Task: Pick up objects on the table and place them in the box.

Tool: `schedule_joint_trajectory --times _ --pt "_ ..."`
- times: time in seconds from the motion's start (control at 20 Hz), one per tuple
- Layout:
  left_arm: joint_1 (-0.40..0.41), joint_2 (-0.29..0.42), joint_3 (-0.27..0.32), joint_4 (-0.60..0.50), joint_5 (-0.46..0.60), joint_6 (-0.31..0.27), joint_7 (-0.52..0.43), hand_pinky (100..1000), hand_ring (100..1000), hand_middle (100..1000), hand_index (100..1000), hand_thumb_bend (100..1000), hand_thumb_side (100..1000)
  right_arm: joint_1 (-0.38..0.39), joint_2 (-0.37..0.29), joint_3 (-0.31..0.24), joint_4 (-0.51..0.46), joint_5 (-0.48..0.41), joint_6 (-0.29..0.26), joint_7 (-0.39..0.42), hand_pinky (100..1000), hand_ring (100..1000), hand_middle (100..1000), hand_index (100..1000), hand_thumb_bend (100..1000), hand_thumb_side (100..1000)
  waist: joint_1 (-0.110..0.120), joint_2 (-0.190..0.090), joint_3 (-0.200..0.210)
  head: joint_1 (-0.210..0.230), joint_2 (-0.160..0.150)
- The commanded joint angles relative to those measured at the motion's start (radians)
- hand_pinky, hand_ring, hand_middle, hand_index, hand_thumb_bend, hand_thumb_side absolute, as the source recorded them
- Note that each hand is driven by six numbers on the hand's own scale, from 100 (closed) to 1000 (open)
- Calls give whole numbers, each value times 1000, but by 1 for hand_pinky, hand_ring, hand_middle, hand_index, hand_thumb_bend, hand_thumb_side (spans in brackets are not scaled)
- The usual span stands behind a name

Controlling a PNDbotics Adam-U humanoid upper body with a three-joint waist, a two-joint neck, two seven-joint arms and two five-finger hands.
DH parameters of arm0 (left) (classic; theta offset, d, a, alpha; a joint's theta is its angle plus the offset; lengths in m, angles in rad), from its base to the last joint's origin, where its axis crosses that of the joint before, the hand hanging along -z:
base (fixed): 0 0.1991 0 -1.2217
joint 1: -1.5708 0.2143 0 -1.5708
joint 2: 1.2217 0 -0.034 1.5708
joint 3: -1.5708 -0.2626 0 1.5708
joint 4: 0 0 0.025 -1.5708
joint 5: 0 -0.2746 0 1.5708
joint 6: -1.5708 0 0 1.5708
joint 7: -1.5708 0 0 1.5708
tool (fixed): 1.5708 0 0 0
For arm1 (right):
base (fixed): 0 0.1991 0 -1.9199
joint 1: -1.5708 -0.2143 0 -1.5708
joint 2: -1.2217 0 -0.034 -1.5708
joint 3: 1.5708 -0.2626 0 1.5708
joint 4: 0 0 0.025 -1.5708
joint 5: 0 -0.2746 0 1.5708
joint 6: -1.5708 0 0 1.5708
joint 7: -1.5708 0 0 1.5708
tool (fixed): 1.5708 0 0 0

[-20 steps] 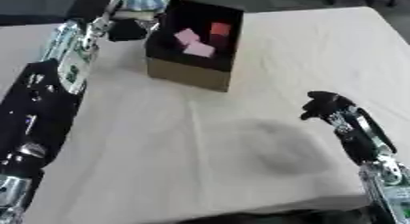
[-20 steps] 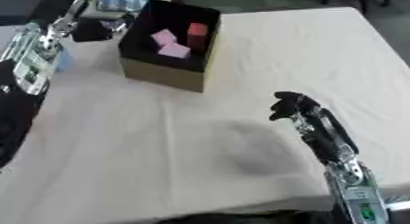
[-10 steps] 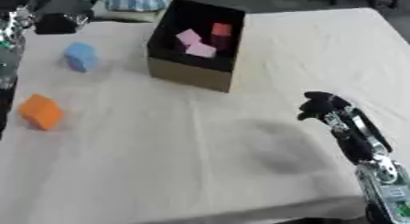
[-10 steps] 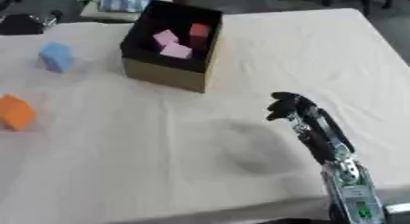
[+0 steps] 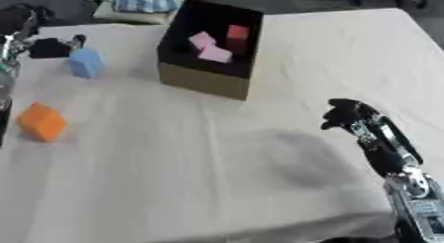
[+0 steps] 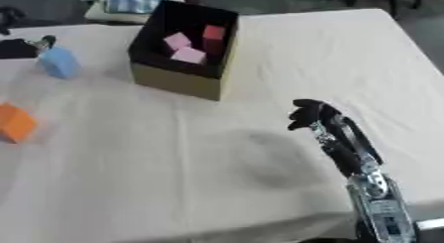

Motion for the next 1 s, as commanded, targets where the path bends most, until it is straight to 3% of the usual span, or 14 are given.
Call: schedule_joint_trajectory --times 0.05,0.35,1.0 --pt "-18 2 5 49 -19 12 8 785 699 741 892 440 679 -11 -13 -2 -8 -2 -3 -2 701 590 603 804 100 718 -3 -26 -2 1 5" --pt "-11 -13 8 108 -37 18 33 773 679 721 887 431 671 -12 -13 -2 -8 -3 -4 -1 701 590 604 804 100 718 -3 -24 -3 1 5" --pt "3 -32 17 127 -7 77 168 762 652 691 876 375 646 -11 -12 -2 -5 -2 -5 -2 700 590 603 804 100 720 -5 -21 -6 4 5"
